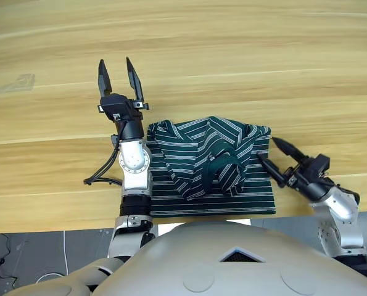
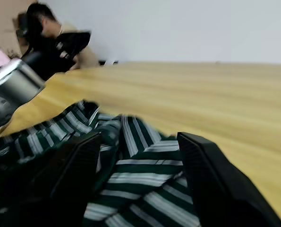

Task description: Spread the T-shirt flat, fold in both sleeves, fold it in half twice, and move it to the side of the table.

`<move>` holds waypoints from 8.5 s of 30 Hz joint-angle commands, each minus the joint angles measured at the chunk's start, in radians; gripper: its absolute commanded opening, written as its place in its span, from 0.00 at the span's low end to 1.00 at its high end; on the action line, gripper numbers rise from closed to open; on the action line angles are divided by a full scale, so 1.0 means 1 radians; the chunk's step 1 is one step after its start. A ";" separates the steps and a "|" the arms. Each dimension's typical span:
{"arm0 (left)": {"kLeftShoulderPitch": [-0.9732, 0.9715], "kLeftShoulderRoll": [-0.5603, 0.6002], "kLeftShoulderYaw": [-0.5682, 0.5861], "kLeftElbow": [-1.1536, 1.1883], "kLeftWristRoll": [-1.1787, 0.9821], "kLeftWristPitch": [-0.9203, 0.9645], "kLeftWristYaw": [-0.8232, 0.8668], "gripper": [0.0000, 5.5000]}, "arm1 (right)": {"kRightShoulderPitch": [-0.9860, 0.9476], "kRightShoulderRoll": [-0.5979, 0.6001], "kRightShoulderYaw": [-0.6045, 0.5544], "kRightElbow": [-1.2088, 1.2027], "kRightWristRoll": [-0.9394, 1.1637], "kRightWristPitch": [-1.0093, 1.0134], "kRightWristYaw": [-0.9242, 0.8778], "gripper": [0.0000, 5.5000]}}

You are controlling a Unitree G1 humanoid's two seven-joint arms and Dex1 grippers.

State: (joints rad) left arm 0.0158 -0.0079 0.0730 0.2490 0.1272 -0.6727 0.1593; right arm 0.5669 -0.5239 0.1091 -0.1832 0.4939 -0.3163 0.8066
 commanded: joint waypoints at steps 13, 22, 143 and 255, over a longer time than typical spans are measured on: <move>0.023 -0.007 0.000 -0.041 0.009 0.033 0.021 0.47 | 0.072 0.033 0.069 -0.005 -0.100 0.032 0.041 0.54; 0.016 -0.001 0.002 -0.027 0.011 0.030 0.023 0.47 | 0.049 0.080 0.067 0.015 -0.129 0.016 0.010 0.54; 0.240 0.577 0.030 -0.766 -0.666 0.573 -0.715 0.01 | -0.549 -0.036 -0.133 -0.049 -0.470 0.066 -0.231 0.00; -0.083 0.838 -0.193 -0.014 0.201 0.068 -0.750 0.71 | -0.579 -0.252 -0.002 0.330 -0.655 -0.233 -0.058 0.08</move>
State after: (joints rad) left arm -0.0512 0.8204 -0.1120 0.2106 0.3123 -0.5882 -0.6009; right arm -0.0260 -0.7452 0.1160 0.1343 -0.1344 -0.5248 0.7628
